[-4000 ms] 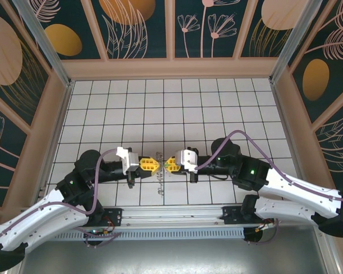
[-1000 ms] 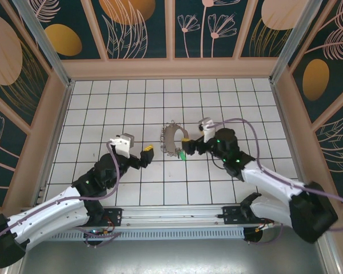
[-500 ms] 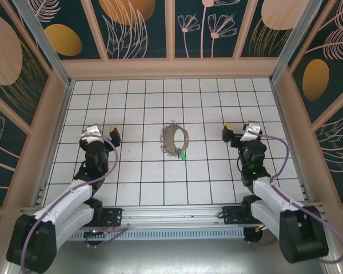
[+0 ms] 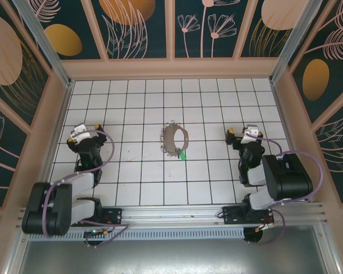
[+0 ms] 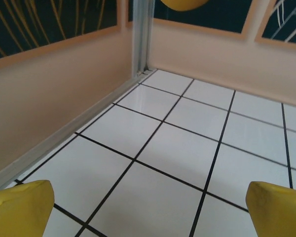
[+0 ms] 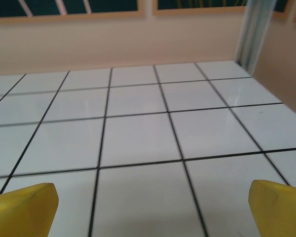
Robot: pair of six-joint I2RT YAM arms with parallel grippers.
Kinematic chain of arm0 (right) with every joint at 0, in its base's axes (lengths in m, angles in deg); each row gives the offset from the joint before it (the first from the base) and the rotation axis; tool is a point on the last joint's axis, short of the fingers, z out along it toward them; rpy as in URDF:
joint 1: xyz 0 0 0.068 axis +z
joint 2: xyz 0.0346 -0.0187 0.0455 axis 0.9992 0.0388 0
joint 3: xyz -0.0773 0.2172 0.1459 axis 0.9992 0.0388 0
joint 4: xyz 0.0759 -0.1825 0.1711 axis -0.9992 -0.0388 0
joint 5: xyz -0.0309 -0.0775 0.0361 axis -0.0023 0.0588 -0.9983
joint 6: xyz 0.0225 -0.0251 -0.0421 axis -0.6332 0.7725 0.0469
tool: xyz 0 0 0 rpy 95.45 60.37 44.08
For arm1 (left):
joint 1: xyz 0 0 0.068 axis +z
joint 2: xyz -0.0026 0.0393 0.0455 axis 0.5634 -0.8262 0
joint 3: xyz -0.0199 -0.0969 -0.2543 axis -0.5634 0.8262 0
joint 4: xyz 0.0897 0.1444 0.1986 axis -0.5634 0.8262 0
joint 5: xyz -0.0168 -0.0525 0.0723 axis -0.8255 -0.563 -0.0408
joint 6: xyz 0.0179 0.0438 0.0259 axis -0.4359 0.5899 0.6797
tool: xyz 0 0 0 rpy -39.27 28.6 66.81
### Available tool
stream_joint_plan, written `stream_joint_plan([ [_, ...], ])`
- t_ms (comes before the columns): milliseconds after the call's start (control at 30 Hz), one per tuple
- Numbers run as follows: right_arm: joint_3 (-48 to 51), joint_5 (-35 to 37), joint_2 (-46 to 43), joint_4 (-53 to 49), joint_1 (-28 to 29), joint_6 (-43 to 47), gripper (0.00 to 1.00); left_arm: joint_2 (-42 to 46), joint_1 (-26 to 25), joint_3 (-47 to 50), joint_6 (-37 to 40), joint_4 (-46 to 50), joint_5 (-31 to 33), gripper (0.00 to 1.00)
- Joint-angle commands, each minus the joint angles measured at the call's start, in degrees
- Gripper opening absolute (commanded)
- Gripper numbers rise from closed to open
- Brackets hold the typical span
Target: Put the keys on the keyring
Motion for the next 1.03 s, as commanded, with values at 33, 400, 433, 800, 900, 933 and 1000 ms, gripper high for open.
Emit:
stream_joint_plan([
  [33, -2.58, -0.48, 2.37, 4.99, -2.49, -3.78, 0.99, -6.27, 0.61, -2.29, 6.43, -12.04, -9.34, 0.99],
  [400, -4.44, 2.48, 2.54, 1.52, -3.14, -5.67, 0.99, -14.65, 2.63, -2.13, 6.80, -19.25, -16.17, 0.99],
  [433, -4.53, 2.76, 2.65, 1.47, -2.84, -5.34, 0.99, -14.57, 2.63, -2.18, 6.80, -19.02, -16.23, 0.99],
  [800, -4.90, 2.61, 2.61, 1.12, -2.61, -4.96, 0.99, -14.60, 2.59, -2.18, 6.88, -19.04, -16.21, 0.99],
  [900, -4.89, 2.47, 2.67, 0.88, -2.59, -4.92, 0.99, -14.59, 2.62, -2.17, 6.89, -19.04, -16.21, 0.99],
  [933, -4.88, 2.47, 2.67, 0.90, -2.53, -4.92, 0.99, -14.69, 2.63, -2.18, 6.86, -19.04, -16.21, 0.99],
  [1000, -4.89, 2.53, 2.67, 1.12, -2.56, -4.92, 0.99, -14.62, 2.60, -2.14, 6.89, -19.04, -16.21, 0.99],
])
